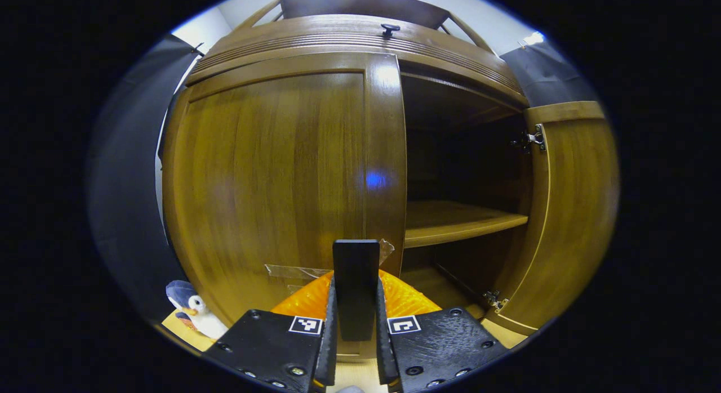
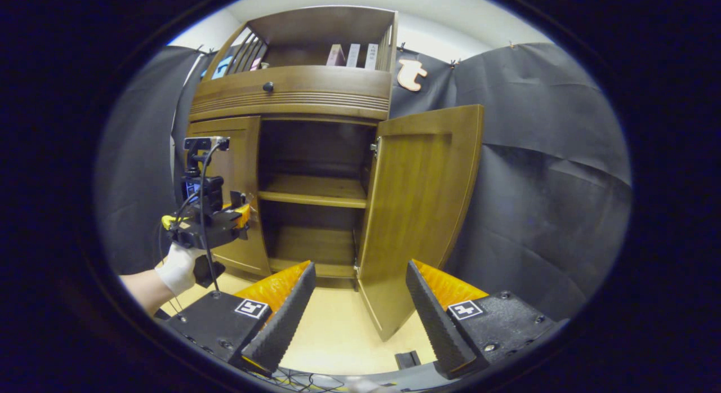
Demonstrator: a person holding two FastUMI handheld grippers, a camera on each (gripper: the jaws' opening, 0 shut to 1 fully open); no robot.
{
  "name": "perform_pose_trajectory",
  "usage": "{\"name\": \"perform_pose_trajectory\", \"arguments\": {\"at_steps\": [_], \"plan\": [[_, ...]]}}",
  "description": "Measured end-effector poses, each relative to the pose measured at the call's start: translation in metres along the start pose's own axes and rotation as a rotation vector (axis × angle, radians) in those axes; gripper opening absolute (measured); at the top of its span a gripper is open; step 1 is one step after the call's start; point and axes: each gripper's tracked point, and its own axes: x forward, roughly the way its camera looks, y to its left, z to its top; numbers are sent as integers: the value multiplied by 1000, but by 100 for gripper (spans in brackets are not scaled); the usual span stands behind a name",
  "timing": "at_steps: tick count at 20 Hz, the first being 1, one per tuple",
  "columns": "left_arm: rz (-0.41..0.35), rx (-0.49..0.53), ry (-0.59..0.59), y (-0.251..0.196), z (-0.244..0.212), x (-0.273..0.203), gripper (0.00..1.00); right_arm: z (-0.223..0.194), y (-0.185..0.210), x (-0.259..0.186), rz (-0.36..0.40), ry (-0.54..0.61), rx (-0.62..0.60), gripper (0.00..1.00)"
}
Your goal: Open the right door of the double-door shoe cabinet with the right hand, and open the left door with the left hand.
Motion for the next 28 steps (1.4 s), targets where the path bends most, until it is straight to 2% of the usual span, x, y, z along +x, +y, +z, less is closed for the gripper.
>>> {"name": "perform_pose_trajectory", "arguments": {"at_steps": [13, 14, 15, 16, 18, 19, 20, 21, 22, 28], "plan": [[62, 8, -13, 16, -3, -57, 28, -12, -13, -19, 42, 9, 7, 100], [72, 12, -11, 19, -3, -62, 36, -13, -14, -20, 45, 10, 6, 100], [90, 17, -10, 25, -4, -66, 28, -13, -16, -21, 50, 10, 5, 100], [92, 7, -8, 28, -5, -71, 28, -12, -17, -23, 55, 6, 5, 100], [92, 12, -13, 29, -4, -80, 19, -12, -20, -25, 65, 2, 6, 100], [97, 20, -14, 32, -5, -83, 19, -12, -20, -26, 72, -2, 8, 100], [105, 19, -14, 35, -6, -88, 27, -11, -20, -27, 79, -4, 7, 100], [111, 14, -16, 36, -5, -94, 19, -11, -20, -28, 86, -6, 7, 100], [116, 14, -20, 39, -5, -100, 17, -11, -20, -29, 93, -9, 6, 100], [166, 19, -18, 69, -9, -138, 17, -13, -9, -29, 147, -4, -2, 100]]}}
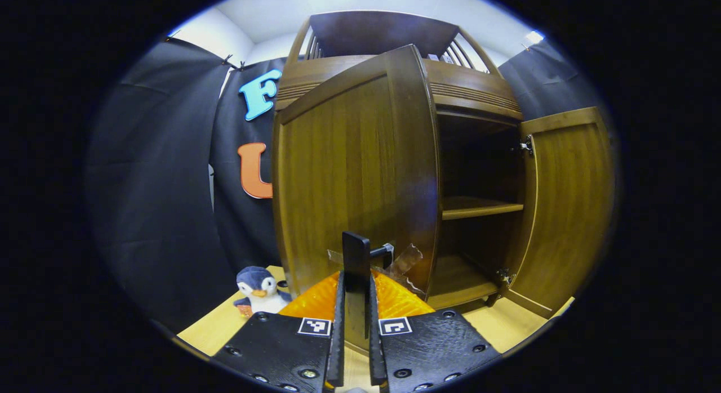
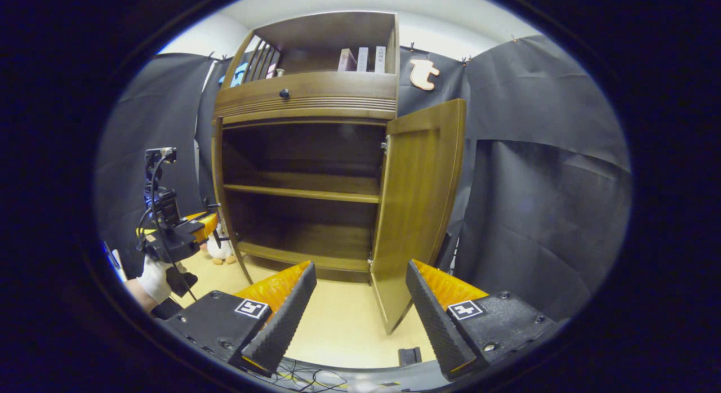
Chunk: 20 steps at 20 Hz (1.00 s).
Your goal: Open the right door of the double-door shoe cabinet with the right hand, and open the left door with the left hand.
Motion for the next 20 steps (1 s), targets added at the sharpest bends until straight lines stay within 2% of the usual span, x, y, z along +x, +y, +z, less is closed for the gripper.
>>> {"name": "perform_pose_trajectory", "arguments": {"at_steps": [10, 11, 12, 13, 18, 20], "plan": [[60, -20, 4, 64, -4, -23, 16, -3, 44, 2, 115, 1, -33, 100], [70, -22, 7, 72, 0, -39, 8, -3, 47, 2, 123, 1, -33, 100], [76, -21, 13, 79, -6, -35, 1, -3, 49, 2, 129, 1, -33, 100], [85, -20, 13, 85, -7, -35, 1, -3, 51, 2, 134, 1, -32, 100], [61, -9, 16, 124, -9, -43, 1, -8, 61, 4, 149, 13, -22, 100], [22, -19, 18, 133, -9, -44, 1, -9, 64, 5, 151, 18, -17, 100]]}}
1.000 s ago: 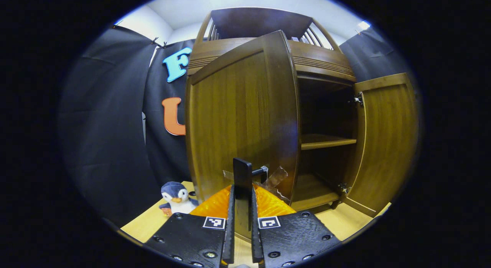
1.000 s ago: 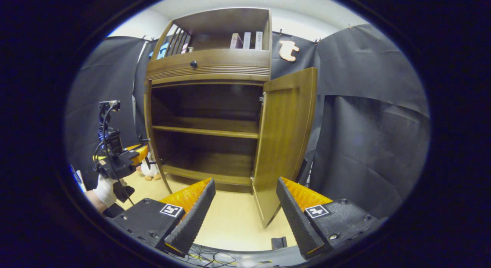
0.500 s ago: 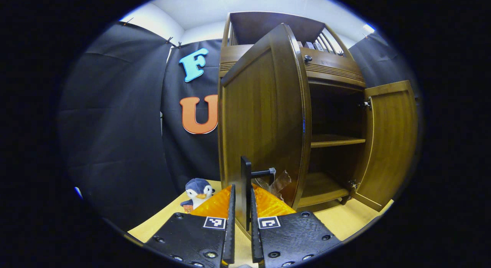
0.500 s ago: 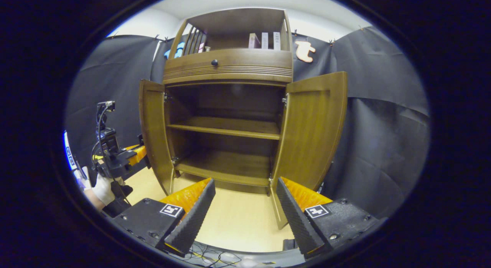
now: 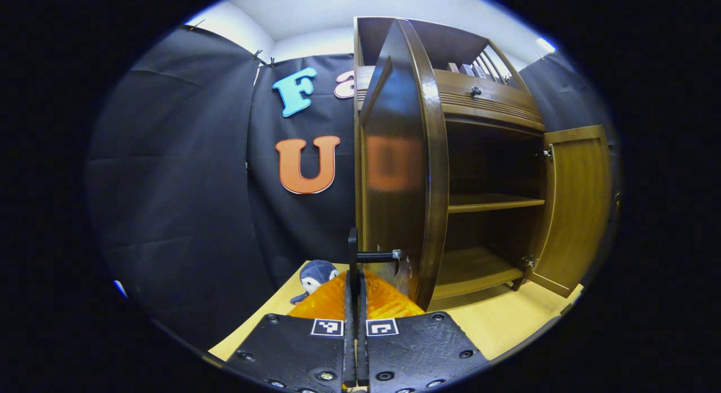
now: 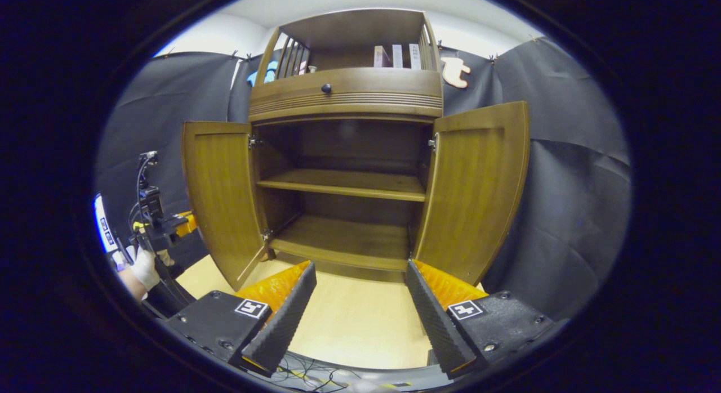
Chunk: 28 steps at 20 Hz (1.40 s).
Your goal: Open the right door of the double-door shoe cabinet with the right hand, and open the left door with the left hand.
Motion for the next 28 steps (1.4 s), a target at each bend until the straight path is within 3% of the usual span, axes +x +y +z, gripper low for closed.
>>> {"name": "perform_pose_trajectory", "arguments": {"at_steps": [9, 16, 19, 25, 26, 28], "plan": [[-185, 2, 17, 43, -2, 7, 0, -1, 17, 0, 1, 6, 10, 100], [-393, -46, 57, 58, -3, 12, 0, -5, 32, -3, -1, 17, 5, 100], [-422, -53, 70, 59, -2, 15, 0, -4, 37, -3, -1, 13, 5, 100], [-416, -37, 94, 64, -7, 2, 18, 5, 41, -1, -1, -6, 3, 100], [-414, -31, 99, 66, -9, 2, 36, 4, 42, 0, 1, -7, 2, 100], [-364, -19, 106, 77, -8, -2, 58, 4, 43, 1, 7, -5, 0, 100]]}}
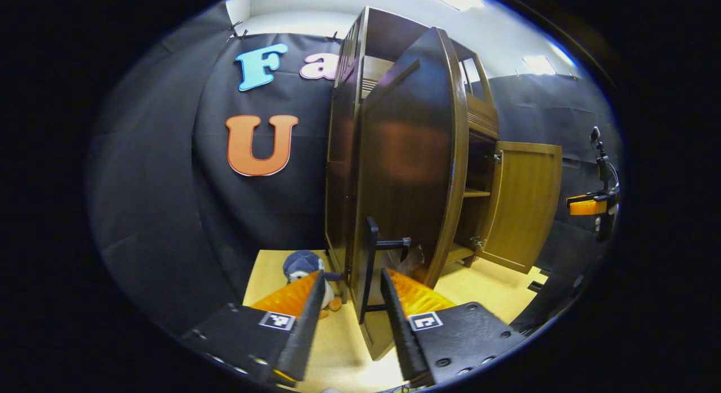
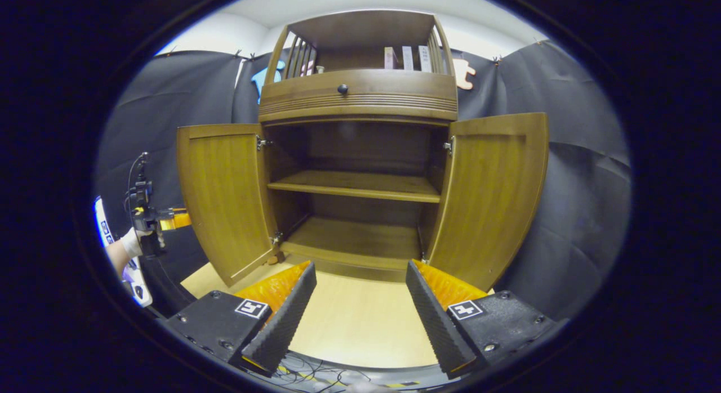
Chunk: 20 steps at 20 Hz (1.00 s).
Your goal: Open the right door of the double-door shoe cabinet with the right hand, and open the left door with the left hand.
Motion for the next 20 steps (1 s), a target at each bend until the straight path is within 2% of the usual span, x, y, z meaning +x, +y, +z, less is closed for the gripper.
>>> {"name": "perform_pose_trajectory", "arguments": {"at_steps": [3, 5, 7, 10, 12, 13, 14, 17, 20], "plan": [[59, -14, -2, 9, 4, -12, 91, 0, -1, 4, 11, 3, -1, 100], [103, 1, 4, 17, 3, -22, 100, 1, -2, 5, 18, 1, 3, 100], [165, 5, 19, 26, 3, -33, 97, 2, -6, 6, 19, -2, 6, 100], [336, -21, 5, 39, 12, -62, 96, 5, -18, 10, 10, -12, 18, 100], [437, -14, -2, 32, 24, -81, 95, 7, -25, 12, 9, -19, 31, 100], [489, 2, -28, 25, 35, -88, 84, 9, -29, 13, 8, -23, 33, 100], [535, -6, -32, 16, 44, -96, 95, 10, -33, 14, 9, -28, 34, 97], [611, -56, -61, -16, 71, -114, 95, 21, -51, 17, -20, -58, 37, 100], [611, -19, -106, -69, 106, -113, 94, 32, -67, 19, -44, -94, 48, 100]]}}
